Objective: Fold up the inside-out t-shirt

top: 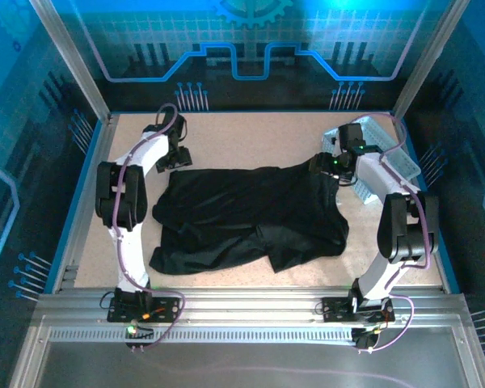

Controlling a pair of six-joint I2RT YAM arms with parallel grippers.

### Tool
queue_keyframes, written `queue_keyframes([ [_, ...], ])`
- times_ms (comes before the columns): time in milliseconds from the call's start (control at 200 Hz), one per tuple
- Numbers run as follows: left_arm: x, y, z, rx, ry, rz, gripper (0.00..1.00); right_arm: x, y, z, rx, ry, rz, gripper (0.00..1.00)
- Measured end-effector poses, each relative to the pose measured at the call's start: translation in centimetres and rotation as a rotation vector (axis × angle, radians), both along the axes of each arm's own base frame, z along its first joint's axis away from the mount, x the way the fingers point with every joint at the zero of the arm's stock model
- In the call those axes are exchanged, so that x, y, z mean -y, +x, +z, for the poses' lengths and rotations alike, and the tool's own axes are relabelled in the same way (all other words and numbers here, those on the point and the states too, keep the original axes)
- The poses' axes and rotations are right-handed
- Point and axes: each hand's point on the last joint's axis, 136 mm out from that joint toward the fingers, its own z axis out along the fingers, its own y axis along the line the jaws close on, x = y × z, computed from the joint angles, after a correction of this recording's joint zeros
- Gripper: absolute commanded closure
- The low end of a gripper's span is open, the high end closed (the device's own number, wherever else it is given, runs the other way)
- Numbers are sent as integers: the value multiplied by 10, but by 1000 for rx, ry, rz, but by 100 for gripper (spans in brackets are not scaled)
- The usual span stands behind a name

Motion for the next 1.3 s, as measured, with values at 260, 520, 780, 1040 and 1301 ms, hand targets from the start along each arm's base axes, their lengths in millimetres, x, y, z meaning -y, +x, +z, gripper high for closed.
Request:
queue_keyframes([
  [260, 0, -4, -15, -54, 10, -24, 52, 4, 0, -18, -42, -18, -21, 23],
  [520, -1, -2, -13, -53, 17, -32, 72, 9, -1, -37, -87, -41, -38, 22],
  [780, 0, -1, -14, -48, 12, -39, 90, 11, 14, -62, -134, -51, -50, 44],
  [1040, -3, -14, -13, -1, -106, -12, 99, 11, 19, -68, -132, -52, -50, 91],
  [1301, -27, -14, 47, 246, -339, 98, 100, 23, -9, -56, -102, -61, -86, 100],
])
